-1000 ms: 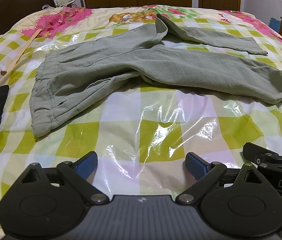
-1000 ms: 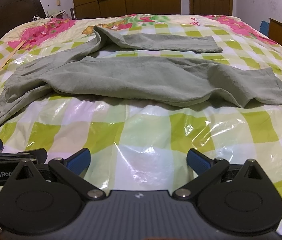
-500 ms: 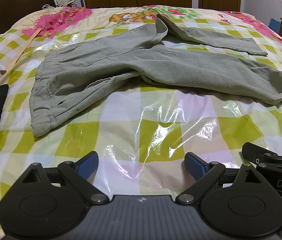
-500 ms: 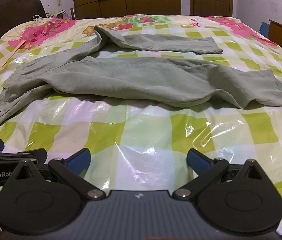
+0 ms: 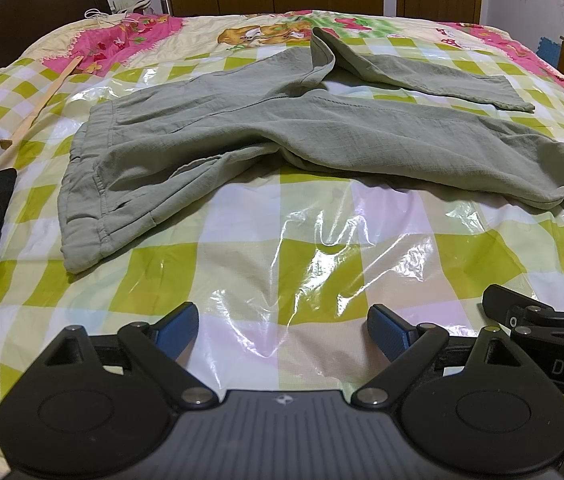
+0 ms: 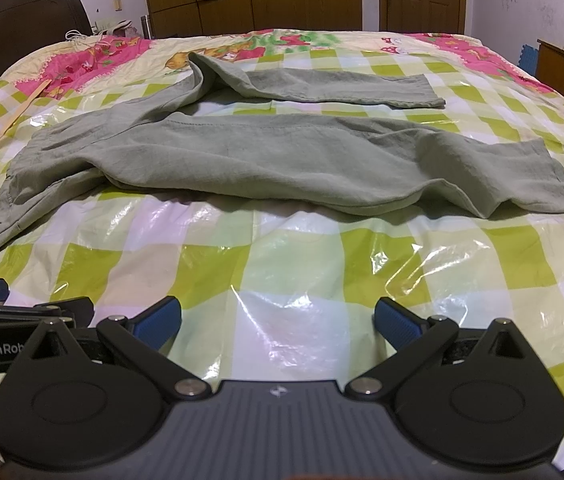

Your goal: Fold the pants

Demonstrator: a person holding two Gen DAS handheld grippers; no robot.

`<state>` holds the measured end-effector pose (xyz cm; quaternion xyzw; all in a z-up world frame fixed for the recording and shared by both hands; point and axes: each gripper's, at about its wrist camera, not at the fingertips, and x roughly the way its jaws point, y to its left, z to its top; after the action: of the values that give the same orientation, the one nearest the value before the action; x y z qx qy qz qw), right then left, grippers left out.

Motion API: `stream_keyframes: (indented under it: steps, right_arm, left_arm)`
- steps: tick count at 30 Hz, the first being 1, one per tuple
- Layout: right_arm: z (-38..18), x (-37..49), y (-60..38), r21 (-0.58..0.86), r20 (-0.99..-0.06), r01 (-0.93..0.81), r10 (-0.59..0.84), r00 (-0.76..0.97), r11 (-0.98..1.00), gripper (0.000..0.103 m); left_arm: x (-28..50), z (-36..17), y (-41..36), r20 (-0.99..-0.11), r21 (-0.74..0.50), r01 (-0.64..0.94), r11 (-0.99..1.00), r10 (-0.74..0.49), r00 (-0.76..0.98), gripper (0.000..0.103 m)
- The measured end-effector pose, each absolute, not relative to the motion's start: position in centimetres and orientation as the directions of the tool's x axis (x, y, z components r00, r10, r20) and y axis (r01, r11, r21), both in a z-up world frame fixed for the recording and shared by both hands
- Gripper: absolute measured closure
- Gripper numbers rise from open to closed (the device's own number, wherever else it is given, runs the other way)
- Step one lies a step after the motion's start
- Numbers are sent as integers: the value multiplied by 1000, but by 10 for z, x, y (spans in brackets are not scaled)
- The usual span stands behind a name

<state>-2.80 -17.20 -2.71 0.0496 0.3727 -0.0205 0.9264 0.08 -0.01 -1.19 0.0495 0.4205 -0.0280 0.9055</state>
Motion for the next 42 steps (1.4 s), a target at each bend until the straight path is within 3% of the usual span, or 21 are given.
stream_keyframes:
  steps: [15, 23, 32, 38, 41, 42]
  right_arm:
    - [-26, -27, -171, 73, -694, 75, -3, 720, 995, 1]
    - [-8, -18, -159, 35, -664, 15, 12, 747, 999, 1]
    - [10, 28, -88, -95, -633, -307, 180, 753, 947, 1]
    - [8, 61, -20, -209, -629, -557, 326, 706, 804, 3]
    - [1, 73, 6, -274, -641, -647, 366, 674, 712, 8]
    - [-3, 76, 13, -295, -654, -679, 376, 657, 673, 16]
  left_arm:
    - [2, -11, -1, -766, 49, 89, 995, -20, 642, 5]
    - [4, 6, 22, -713, 79, 103, 992, -16, 701, 2]
    - [37, 1, 103, -699, 189, 64, 980, 88, 710, 2]
    - [55, -13, 134, -713, 192, 101, 976, 68, 697, 3]
    - [60, -20, 139, -711, 233, 146, 962, 66, 701, 20]
    - [61, -21, 142, -712, 219, 160, 962, 45, 701, 26]
